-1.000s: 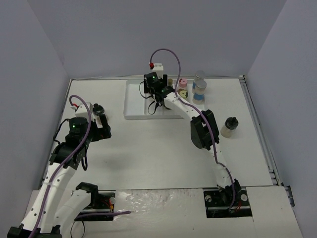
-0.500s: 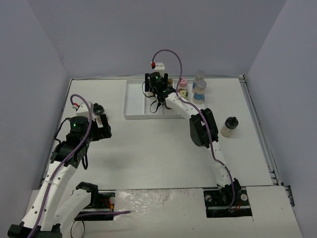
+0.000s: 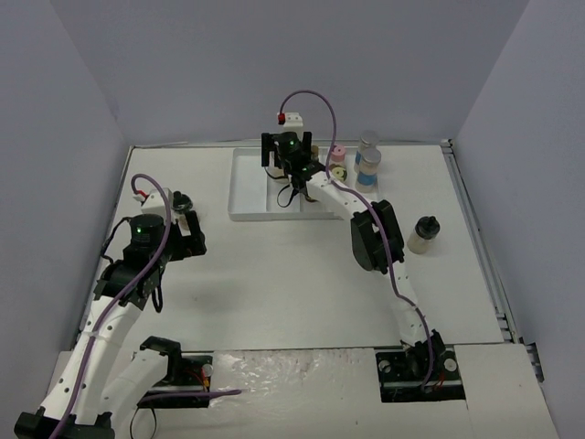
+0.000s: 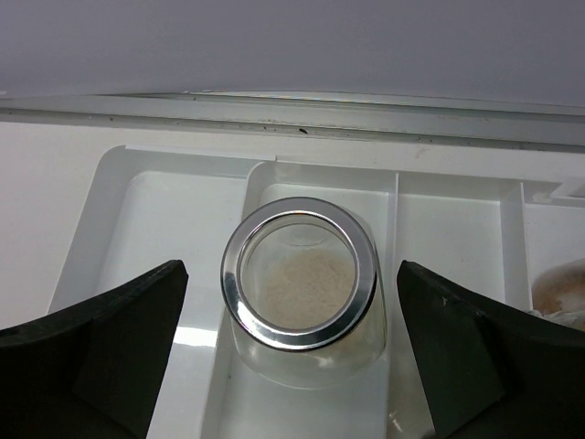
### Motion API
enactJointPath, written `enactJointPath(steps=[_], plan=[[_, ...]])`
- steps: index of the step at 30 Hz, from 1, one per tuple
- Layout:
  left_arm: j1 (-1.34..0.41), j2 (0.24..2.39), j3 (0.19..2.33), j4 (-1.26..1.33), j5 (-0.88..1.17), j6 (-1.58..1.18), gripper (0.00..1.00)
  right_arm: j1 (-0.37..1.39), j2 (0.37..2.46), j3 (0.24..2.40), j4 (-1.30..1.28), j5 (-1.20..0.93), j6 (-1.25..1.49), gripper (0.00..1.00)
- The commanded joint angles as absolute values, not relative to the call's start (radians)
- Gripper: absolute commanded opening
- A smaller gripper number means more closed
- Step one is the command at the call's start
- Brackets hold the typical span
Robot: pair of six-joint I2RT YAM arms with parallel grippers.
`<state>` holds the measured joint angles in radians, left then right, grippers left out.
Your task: Organize the condiment bottles
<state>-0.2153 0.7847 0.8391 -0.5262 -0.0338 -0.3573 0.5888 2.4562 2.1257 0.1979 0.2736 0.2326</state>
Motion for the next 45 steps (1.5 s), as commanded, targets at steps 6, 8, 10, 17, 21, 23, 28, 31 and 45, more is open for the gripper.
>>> enactJointPath(steps=[6,8,10,17,21,23,28,31,45], plan=[[-0.209,0.788,0.866,-0.512,-0.166,-0.395,0.97,0.605,2.059,1.922,0.337,0.139,0.195,1.00],[-0.207,0.797,0.873,-0.529,-0.220,-0.405,0.97,0.608,1.966,1.862,0.326,0.103,0.190,1.00],[-0.207,0.813,0.888,-0.546,-0.277,-0.413,0.97,0.609,1.861,1.764,0.309,0.075,0.186,1.00],[-0.161,0.911,0.951,-0.634,-0.381,-0.439,0.97,0.610,1.501,1.278,0.339,0.054,0.248,1.00],[-0.121,0.930,0.963,-0.652,-0.426,-0.524,0.97,0.610,1.332,1.086,0.297,0.080,0.270,1.00],[-0.102,0.947,0.968,-0.662,-0.461,-0.600,0.97,0.609,1.263,0.996,0.293,0.074,0.285,1.00],[-0.071,1.023,0.979,-0.660,-0.481,-0.799,0.97,0.607,1.172,0.853,0.308,0.035,0.329,1.00],[-0.068,1.075,1.005,-0.648,-0.512,-0.883,0.95,0.605,1.151,0.816,0.315,0.023,0.331,1.00],[-0.025,1.338,1.144,-0.665,-0.653,-1.088,0.92,0.587,1.076,0.726,0.327,0.011,0.319,1.00]])
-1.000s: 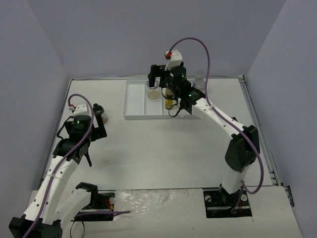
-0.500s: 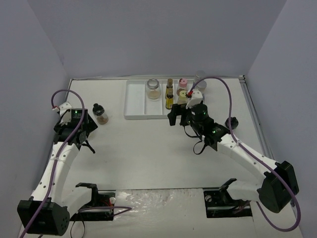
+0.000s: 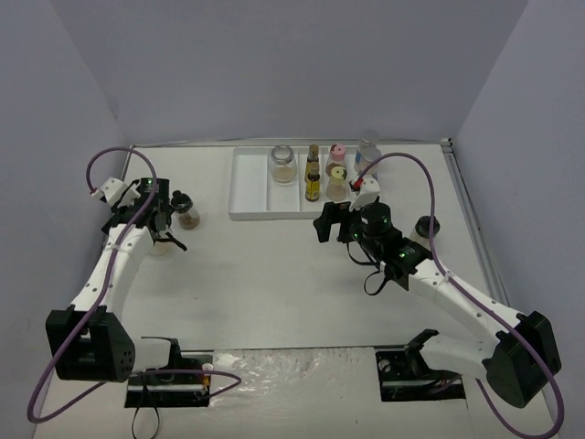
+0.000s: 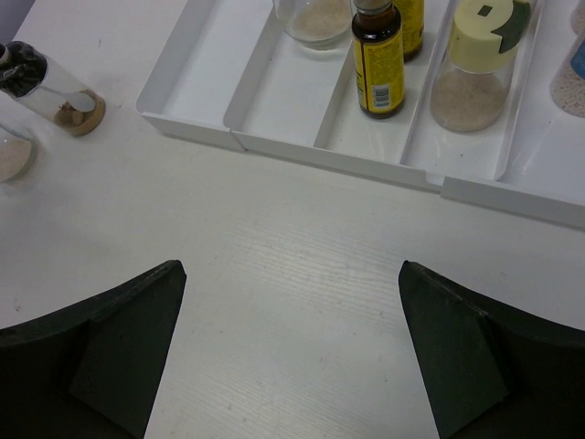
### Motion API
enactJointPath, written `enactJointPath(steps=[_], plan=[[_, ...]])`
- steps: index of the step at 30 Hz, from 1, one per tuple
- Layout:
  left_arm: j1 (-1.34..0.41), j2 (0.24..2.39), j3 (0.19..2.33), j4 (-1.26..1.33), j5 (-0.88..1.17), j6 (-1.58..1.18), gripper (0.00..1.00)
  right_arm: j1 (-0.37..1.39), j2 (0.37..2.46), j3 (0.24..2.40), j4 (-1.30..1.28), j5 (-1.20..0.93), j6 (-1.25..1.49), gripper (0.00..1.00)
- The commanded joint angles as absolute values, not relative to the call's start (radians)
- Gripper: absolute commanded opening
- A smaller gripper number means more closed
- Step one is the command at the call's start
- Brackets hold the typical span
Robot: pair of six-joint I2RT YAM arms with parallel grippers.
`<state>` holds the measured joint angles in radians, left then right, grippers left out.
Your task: Organize the condiment bottles
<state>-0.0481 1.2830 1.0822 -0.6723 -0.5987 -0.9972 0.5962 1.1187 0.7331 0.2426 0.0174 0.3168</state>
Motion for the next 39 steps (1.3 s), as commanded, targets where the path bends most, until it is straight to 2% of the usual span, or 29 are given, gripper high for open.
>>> enactJointPath(steps=[1,10,27,39], plan=[[-0.022,1.358,1.148,-0.667,-0.653,-1.099,0.92,0.588,1.075,0.724,0.328,0.011,0.319,1.00],[-0.005,1.498,1.201,-0.647,-0.633,-1.132,0.93,0.586,1.074,0.710,0.336,0.011,0.316,1.00],[0.051,1.569,1.201,-0.580,-0.597,-1.127,0.93,0.588,1.094,0.698,0.348,0.011,0.313,1.00],[0.051,1.569,1.195,-0.564,-0.574,-1.126,0.87,0.588,1.115,0.695,0.357,-0.023,0.314,1.00]])
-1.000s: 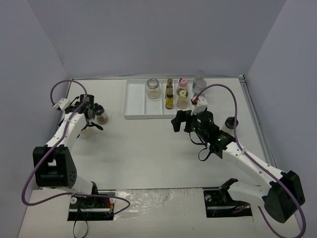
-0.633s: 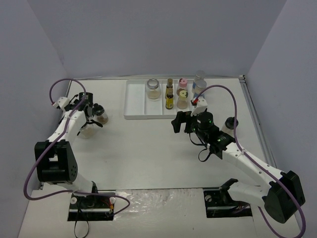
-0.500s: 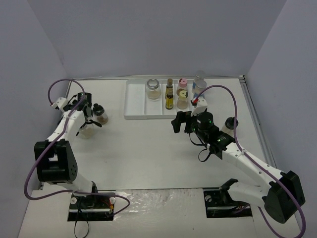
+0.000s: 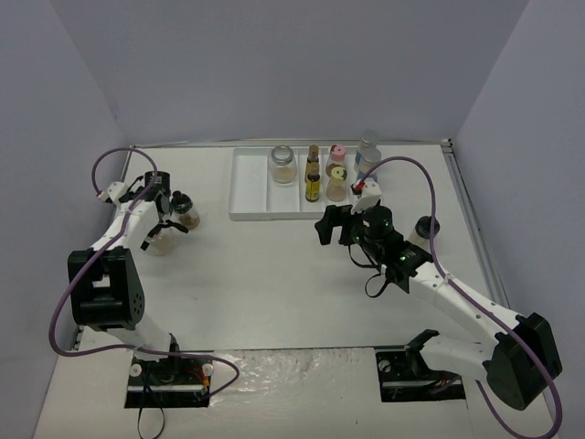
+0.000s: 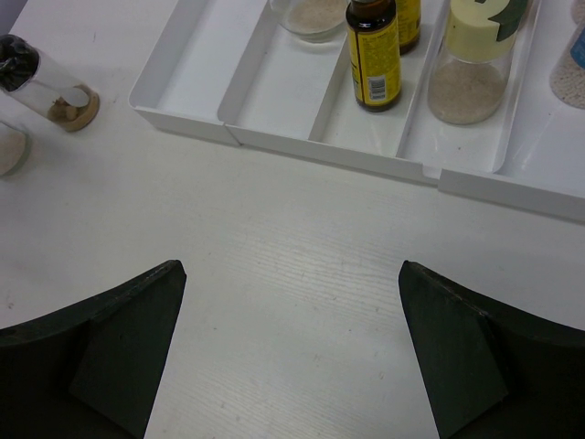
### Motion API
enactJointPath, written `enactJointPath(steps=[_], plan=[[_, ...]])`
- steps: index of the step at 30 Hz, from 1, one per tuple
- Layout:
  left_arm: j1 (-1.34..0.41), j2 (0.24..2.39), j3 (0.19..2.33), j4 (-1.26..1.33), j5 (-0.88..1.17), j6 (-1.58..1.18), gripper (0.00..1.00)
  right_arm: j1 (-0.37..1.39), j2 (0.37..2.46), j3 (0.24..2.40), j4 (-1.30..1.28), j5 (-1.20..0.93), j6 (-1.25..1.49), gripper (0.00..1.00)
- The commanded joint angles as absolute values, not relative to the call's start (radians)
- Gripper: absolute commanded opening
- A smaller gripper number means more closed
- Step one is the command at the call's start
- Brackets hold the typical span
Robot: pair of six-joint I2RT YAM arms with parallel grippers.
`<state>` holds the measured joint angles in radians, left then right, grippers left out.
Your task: Organize the condiment bottles
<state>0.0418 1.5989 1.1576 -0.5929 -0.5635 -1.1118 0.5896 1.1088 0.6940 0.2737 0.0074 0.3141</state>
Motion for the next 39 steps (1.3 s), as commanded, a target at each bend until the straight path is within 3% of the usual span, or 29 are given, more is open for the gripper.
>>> enactJointPath(steps=[1,5,12,15,22,29,35,39], plan=[[0.052,1.569,1.195,-0.565,-0.575,-1.125,0.85,0.588,1.116,0.695,0.357,-0.023,0.314,1.00],[0.051,1.566,1.190,-0.582,-0.580,-1.127,0.65,0.587,1.118,0.696,0.357,-0.020,0.314,1.00],[0.051,1.463,1.137,-0.611,-0.553,-1.035,0.14,0.586,1.125,0.700,0.357,-0.024,0.318,1.00],[0.049,1.386,1.110,-0.635,-0.515,-0.928,0.00,0.584,1.126,0.701,0.357,-0.026,0.318,1.00],[0.011,1.197,1.030,-0.694,-0.294,-0.703,0.00,0.569,1.137,0.707,0.354,-0.040,0.325,1.00],[-0.293,1.091,1.033,-0.667,-0.264,-0.658,0.00,0.539,1.127,0.737,0.324,-0.051,0.345,1.00],[-0.530,1.233,1.213,-0.593,-0.315,-0.627,0.00,0.526,1.069,0.760,0.257,-0.007,0.346,1.00],[-0.557,1.360,1.352,-0.501,-0.275,-0.578,0.00,0.521,1.023,0.765,0.212,0.054,0.345,1.00]])
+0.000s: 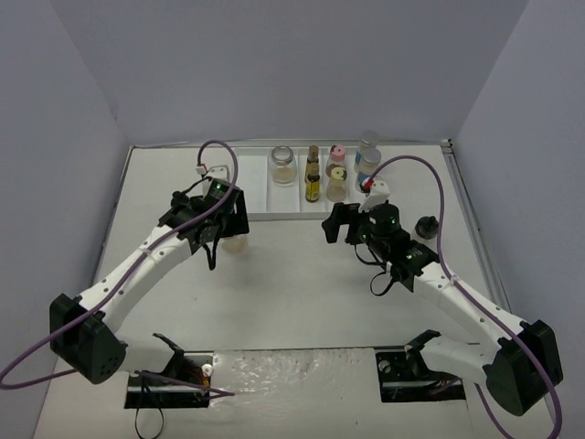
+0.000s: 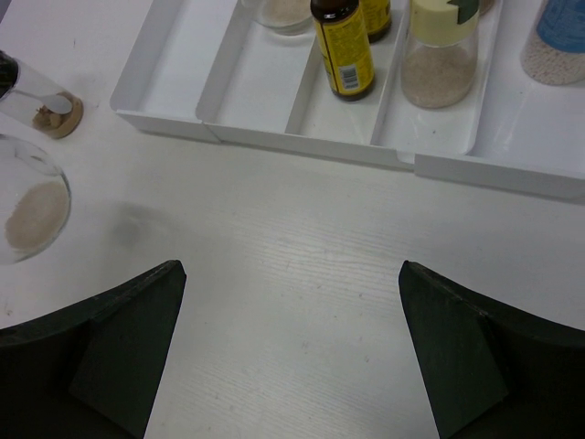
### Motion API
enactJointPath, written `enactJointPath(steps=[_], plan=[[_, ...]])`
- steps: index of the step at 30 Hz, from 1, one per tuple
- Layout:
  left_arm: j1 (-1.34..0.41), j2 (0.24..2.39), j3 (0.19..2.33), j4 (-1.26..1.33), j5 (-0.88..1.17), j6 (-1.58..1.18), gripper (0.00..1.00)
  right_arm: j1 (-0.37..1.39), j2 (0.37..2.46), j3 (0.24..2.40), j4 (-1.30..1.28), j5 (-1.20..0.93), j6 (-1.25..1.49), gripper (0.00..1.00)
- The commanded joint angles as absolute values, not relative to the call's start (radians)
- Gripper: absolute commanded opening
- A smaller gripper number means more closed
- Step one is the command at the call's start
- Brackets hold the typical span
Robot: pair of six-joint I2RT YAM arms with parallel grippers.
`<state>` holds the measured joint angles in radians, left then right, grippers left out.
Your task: Organize the condiment bottles
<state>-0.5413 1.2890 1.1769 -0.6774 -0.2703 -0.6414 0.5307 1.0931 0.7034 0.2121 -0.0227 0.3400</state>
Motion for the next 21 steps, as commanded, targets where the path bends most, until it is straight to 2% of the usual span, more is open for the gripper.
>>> enactJointPath(steps=[1,10,21], plan=[[-0.558,1.412,1.383,-0.486,-0.272,-0.562,0.00,0.519,1.016,0.765,0.204,0.062,0.345,1.00],[-0.557,1.757,1.706,-0.445,-0.207,-0.444,0.00,0.511,0.957,0.767,0.124,0.110,0.353,1.00],[-0.538,1.958,1.902,-0.405,-0.174,-0.412,0.00,0.508,0.939,0.759,0.080,0.127,0.358,1.00]])
